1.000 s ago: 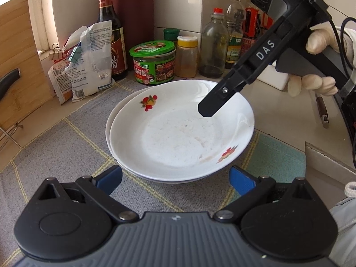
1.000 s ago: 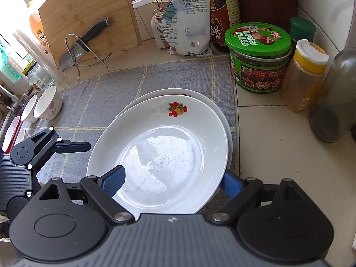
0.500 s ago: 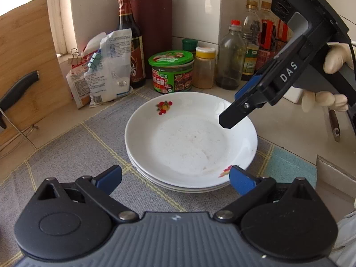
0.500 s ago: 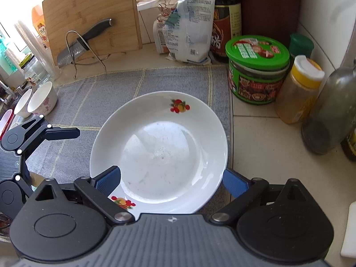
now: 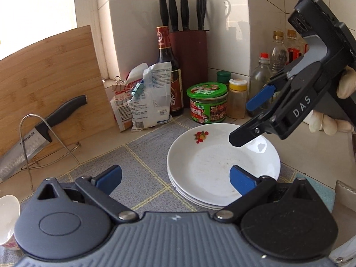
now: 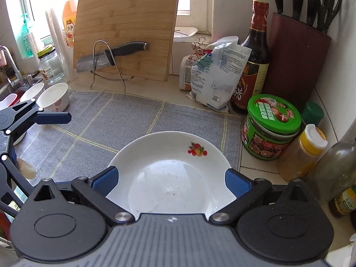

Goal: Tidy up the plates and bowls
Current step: 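Move the right gripper over to the white bowls on the towel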

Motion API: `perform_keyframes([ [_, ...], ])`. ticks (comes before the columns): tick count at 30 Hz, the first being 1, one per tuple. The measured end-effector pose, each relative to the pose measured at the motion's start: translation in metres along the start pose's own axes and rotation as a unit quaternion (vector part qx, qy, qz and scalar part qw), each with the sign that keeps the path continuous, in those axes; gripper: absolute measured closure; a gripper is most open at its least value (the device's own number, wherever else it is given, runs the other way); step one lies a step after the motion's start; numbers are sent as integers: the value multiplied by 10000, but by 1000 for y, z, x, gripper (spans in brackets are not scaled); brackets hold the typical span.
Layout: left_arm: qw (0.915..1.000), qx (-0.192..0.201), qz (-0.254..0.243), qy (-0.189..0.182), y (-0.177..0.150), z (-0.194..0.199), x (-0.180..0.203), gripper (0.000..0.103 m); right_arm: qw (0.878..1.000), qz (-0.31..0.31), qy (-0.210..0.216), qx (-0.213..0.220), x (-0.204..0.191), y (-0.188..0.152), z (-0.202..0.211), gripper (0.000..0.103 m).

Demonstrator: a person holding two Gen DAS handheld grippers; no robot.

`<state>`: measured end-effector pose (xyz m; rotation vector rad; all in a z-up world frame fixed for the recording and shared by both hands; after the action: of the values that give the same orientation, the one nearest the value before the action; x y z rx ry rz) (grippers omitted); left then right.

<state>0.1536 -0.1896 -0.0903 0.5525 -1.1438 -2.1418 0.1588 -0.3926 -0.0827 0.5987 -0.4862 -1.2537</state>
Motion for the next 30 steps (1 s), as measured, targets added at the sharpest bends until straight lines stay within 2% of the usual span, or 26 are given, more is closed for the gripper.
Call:
perform_keyframes([
  [4,9991,58,309,277,-3,14,-5,1,9996,207,134,149,-8,8,-4,0],
  [8,9943,224,695,778,-8,38,-13,1,9978,496,346,275,-22,18,-9,0],
  [17,9691,218,1249,2114,-35,100,-56,1,9892,1067,779,639,-91,39,-21,0],
  [20,9604,210,1489,2345,-49,119,-80,1,9849,1310,873,716,-125,43,-26,0],
  [24,9534,70,1669,2512,-67,140,-113,1,9811,1537,986,646,-171,45,-38,0],
  [30,9515,-139,1649,2592,-96,175,-161,1,9814,1529,1079,433,-238,54,-63,0],
])
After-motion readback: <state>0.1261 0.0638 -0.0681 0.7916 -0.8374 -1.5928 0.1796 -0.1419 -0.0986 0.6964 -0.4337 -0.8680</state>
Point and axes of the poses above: each gripper's, at about its wrist camera, not at the fingertips, and z roughly against the way its jaws point, x to its right, y to its top, the point moved 3 cm from there along -z, roughly the way its jaws point, and after that the axes turned 5 degrees about z, right-handed, at the moved point
